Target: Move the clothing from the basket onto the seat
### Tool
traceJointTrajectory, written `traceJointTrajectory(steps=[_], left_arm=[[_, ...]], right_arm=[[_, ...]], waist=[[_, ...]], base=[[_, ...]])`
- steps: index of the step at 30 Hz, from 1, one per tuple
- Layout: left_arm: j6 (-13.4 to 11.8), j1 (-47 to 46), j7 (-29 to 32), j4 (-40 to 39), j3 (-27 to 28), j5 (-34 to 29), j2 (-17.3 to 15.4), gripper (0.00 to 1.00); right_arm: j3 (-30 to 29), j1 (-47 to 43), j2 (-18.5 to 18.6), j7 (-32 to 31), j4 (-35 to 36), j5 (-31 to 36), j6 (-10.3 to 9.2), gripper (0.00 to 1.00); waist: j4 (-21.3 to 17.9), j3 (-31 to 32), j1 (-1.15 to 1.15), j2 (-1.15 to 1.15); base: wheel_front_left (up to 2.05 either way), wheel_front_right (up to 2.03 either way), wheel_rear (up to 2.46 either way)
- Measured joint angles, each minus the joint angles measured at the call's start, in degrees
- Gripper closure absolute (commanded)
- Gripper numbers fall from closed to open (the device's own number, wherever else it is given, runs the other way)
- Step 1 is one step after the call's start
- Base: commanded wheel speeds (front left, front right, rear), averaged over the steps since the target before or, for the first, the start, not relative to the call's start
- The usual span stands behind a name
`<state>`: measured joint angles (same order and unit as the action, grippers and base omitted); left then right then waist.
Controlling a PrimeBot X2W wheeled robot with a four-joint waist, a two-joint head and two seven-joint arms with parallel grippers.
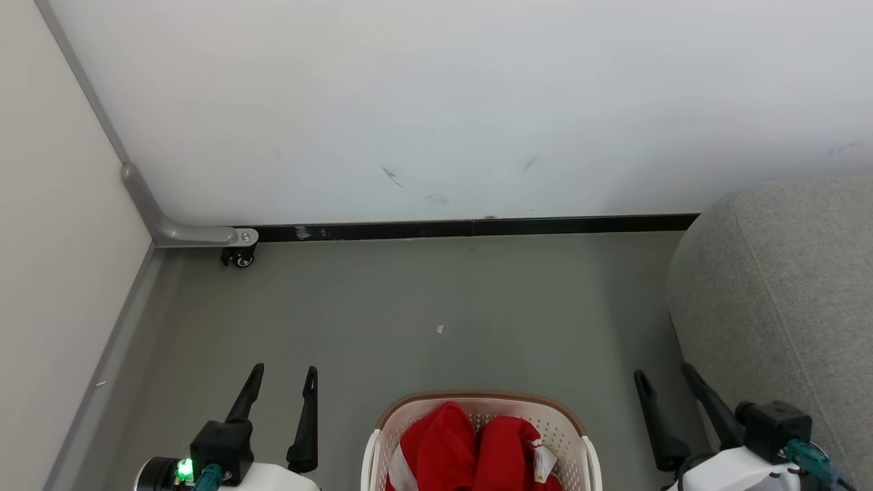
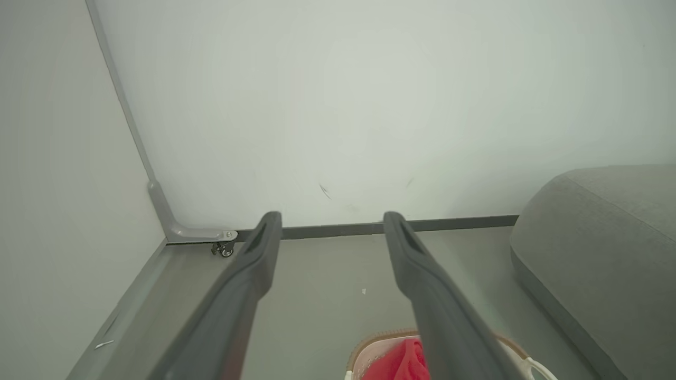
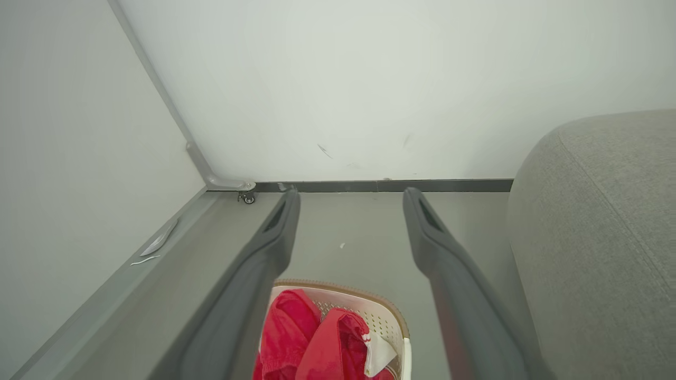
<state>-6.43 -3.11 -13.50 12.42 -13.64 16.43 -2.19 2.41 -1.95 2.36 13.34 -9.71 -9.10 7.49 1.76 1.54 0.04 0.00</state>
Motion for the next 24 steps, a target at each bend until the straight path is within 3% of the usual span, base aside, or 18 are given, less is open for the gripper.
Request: traceJointTrajectory(steps=[5, 24], left_arm=[[-0.8, 0.0, -0.8, 0.2, -0.3, -2.9, -0.1, 0.00], [-1.8, 0.1, -0.8, 2.0, 0.5, -2.3, -0.1, 0.00]], right_arm=[[0.2, -0.4, 0.0, 0.9, 0.1, 3.2, 0.00, 0.00], [0.0, -0.4, 0.0, 0.9, 0.1, 3.2, 0.00, 0.00]], waist=[[0.1, 0.2, 0.00, 0.00], [-0.1, 0.1, -0.01, 0.00]], base=[[0.00, 0.00, 0.00], [0.00, 0.00, 0.00]])
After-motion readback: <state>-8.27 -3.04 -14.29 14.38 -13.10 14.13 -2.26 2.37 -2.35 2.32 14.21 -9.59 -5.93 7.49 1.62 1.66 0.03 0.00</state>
